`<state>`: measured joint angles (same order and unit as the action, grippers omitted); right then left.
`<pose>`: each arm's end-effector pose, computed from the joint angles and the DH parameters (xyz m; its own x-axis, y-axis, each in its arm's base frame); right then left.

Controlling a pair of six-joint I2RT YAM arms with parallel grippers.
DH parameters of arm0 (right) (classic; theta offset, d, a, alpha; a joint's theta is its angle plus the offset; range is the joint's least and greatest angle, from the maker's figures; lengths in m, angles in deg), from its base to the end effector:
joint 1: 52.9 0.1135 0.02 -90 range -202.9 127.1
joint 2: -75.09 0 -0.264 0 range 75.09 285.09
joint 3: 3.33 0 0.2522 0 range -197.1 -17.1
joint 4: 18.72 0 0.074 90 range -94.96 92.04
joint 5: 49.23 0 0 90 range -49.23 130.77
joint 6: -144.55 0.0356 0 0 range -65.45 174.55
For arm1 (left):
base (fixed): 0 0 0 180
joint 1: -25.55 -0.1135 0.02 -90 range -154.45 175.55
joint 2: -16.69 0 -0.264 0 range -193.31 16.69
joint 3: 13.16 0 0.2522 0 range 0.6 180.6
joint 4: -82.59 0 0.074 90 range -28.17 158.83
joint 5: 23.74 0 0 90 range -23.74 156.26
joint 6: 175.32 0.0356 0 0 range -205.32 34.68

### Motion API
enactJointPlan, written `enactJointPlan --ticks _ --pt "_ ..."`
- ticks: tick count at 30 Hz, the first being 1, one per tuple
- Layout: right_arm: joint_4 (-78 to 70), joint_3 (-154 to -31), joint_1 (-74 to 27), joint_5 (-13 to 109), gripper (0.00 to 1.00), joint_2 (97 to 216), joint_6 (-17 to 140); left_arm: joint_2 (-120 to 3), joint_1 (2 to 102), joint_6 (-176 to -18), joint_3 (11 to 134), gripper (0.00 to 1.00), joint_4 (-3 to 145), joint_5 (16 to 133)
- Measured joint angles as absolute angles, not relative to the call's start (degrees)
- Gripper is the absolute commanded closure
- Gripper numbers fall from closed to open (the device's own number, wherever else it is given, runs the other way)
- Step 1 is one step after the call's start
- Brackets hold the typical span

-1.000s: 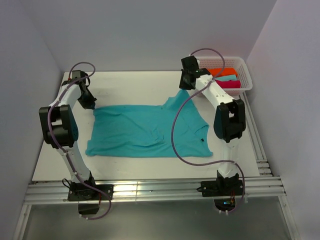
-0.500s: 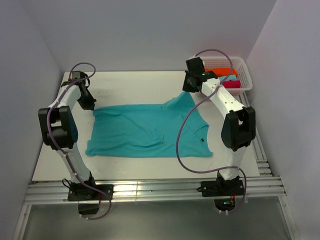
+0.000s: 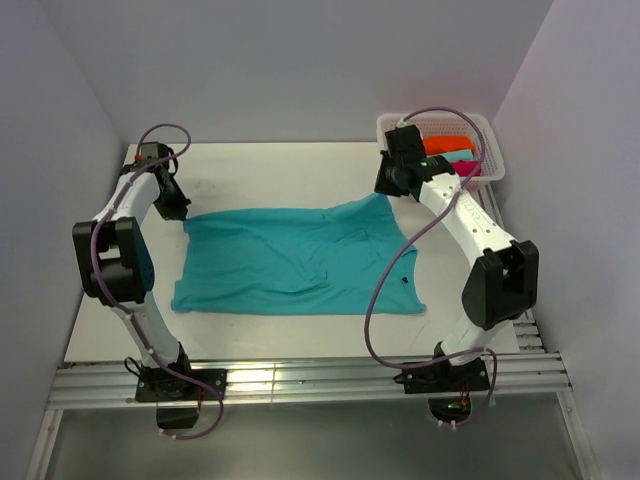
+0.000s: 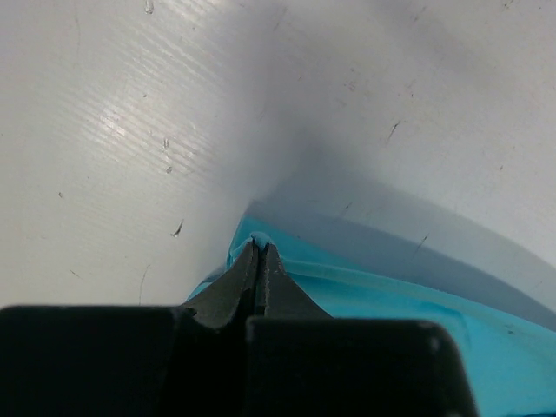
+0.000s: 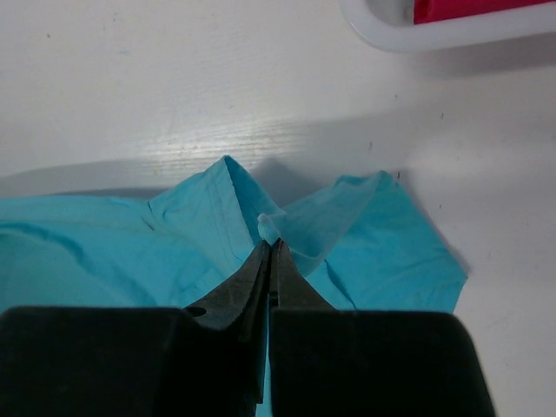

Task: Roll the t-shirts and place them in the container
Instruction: Fold the tshirt

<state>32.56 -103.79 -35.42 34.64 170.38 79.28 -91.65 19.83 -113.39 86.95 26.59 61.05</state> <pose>0.3553 0.1079 0.3203 -0.7198 0.2094 -0.6619 0.0804 0.9721 0.2201 0.3979 0.0431 0.2294 -0.7255 -0.5436 -0.4221 -0.5439 0.8286 -0.1324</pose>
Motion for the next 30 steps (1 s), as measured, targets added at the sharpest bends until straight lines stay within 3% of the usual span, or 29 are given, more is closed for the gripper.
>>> enactJointPlan --ticks 30 --pt "36.3 -86.8 -35.1 38.7 1.0 152.8 82.2 -76.8 20.0 -113.0 69.8 1.0 27.3 59.9"
